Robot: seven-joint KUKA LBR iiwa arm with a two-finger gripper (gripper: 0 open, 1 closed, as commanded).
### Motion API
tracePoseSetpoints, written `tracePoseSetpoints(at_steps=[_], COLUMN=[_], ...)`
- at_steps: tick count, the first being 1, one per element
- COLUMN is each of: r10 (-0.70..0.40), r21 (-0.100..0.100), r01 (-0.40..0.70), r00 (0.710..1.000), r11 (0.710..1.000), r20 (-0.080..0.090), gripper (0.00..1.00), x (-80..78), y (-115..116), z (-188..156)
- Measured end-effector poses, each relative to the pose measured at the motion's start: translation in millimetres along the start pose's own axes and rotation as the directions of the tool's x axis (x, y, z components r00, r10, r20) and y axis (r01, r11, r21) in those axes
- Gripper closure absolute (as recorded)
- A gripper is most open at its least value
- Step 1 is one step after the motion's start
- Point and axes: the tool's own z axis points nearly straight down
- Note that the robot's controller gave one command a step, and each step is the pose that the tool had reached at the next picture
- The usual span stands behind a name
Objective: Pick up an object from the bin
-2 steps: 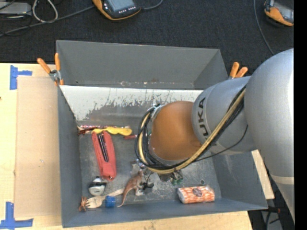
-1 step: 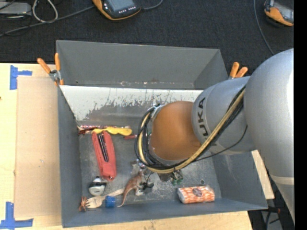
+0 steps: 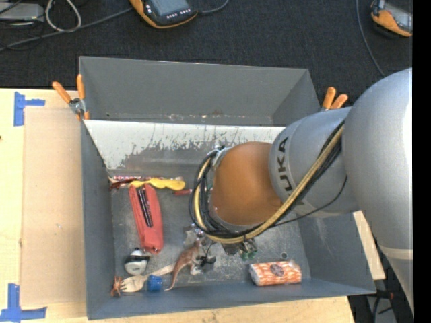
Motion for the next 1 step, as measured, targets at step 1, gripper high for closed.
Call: tracePoseSetpoints(at_steps=[1], r10=[-0.152], r21=[-0.002], r01=[0.152], r00=[0.988], r11=[0.988], r20=[-0.003], gripper=[1.0], x=[-7.7], y=[17.2], z=[-232.1])
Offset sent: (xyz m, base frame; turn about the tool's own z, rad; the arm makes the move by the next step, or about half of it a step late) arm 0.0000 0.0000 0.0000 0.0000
